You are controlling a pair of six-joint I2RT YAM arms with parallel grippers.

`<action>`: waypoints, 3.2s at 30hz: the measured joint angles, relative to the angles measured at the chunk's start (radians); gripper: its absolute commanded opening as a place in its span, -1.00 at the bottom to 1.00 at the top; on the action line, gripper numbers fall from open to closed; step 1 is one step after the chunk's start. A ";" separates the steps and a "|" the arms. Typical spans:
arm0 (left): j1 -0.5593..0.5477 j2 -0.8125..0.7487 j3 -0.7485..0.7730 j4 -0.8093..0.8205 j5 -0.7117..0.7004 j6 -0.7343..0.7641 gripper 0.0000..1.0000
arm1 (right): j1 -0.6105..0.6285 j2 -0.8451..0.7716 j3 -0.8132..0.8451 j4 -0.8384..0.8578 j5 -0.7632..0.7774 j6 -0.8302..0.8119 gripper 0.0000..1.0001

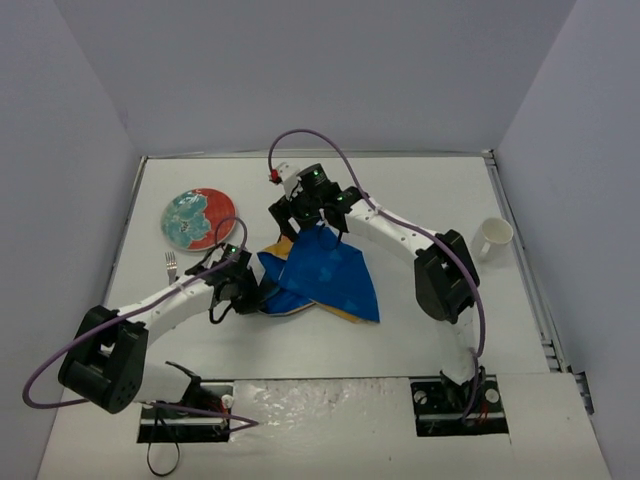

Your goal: Set the dinner table for one person

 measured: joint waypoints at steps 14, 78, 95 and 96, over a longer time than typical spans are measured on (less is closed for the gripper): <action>0.056 -0.016 -0.052 0.043 0.043 0.007 -1.00 | 0.029 0.198 0.063 0.016 -0.273 -0.099 0.56; 0.252 -0.471 0.811 -0.373 -0.361 0.656 -1.00 | -0.445 -0.965 -0.169 -0.168 0.212 0.167 -1.00; 0.222 -0.723 0.741 -0.224 -0.263 0.741 -0.91 | -0.435 -1.293 -0.233 -0.240 0.218 0.227 -1.00; 0.223 -0.702 0.725 -0.222 -0.263 0.741 -0.90 | -0.435 -1.290 -0.245 -0.253 0.236 0.230 -1.00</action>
